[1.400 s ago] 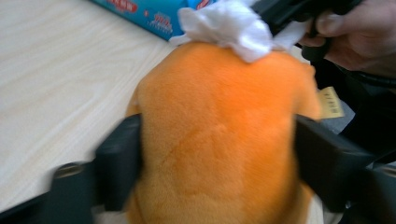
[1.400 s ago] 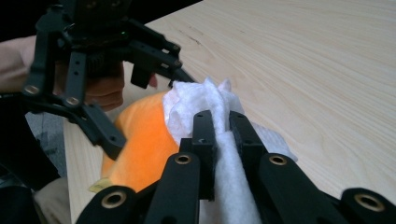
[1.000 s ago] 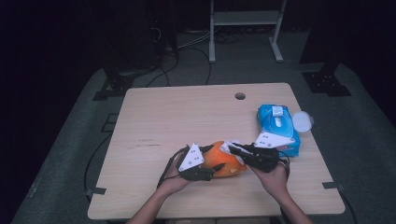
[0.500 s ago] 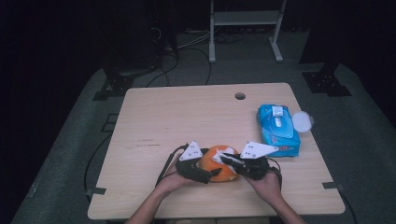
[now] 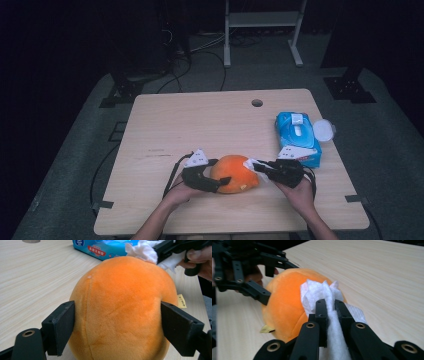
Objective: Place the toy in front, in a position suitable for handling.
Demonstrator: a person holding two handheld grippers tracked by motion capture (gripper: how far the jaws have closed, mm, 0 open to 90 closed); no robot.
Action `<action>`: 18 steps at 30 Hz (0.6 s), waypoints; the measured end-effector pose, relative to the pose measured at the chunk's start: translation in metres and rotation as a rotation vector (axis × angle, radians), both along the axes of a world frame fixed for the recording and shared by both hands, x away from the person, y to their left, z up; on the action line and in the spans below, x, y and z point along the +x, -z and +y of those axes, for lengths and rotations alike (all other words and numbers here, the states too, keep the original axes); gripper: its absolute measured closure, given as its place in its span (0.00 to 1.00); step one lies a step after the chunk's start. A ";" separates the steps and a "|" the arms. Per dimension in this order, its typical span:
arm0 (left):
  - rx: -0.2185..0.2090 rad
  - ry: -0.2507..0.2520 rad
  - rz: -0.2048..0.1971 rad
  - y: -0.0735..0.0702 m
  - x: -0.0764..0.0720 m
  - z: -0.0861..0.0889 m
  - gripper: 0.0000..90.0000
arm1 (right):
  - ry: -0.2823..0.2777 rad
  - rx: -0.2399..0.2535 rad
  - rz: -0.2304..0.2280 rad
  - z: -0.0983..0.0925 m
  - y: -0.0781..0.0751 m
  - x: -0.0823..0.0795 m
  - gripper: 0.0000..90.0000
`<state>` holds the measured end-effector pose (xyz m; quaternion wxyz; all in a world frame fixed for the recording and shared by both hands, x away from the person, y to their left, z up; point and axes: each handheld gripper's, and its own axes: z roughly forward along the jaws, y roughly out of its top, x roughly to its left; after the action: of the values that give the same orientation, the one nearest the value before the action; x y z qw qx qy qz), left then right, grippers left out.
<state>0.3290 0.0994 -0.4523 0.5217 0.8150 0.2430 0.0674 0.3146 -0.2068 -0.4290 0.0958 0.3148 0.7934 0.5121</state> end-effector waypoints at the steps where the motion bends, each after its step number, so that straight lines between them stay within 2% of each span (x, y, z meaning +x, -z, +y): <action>1: 0.003 -0.001 -0.001 0.000 0.000 0.000 0.19 | -0.005 -0.002 -0.001 0.002 0.000 -0.002 0.91; 6: 0.002 0.001 0.002 0.001 0.002 0.000 0.19 | -0.032 0.015 -0.009 0.007 -0.003 -0.007 0.91; 8: 0.022 0.022 -0.017 -0.001 0.001 -0.002 0.19 | -0.067 0.033 -0.016 0.012 -0.005 -0.008 0.91; 10: 0.041 0.052 -0.060 -0.004 -0.003 -0.007 0.20 | -0.087 0.023 -0.035 0.019 -0.010 -0.009 0.91; 13: 0.063 0.073 -0.110 -0.006 -0.009 -0.014 0.20 | -0.081 0.004 -0.052 0.023 -0.013 -0.005 0.91; 18: 0.044 0.080 -0.116 -0.004 -0.006 -0.013 0.20 | -0.056 0.037 -0.005 0.012 -0.005 0.006 0.91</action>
<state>0.3225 0.0865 -0.4481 0.5193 0.8300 0.1781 0.0990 0.3203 -0.1949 -0.4238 0.0777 0.2931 0.7919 0.5300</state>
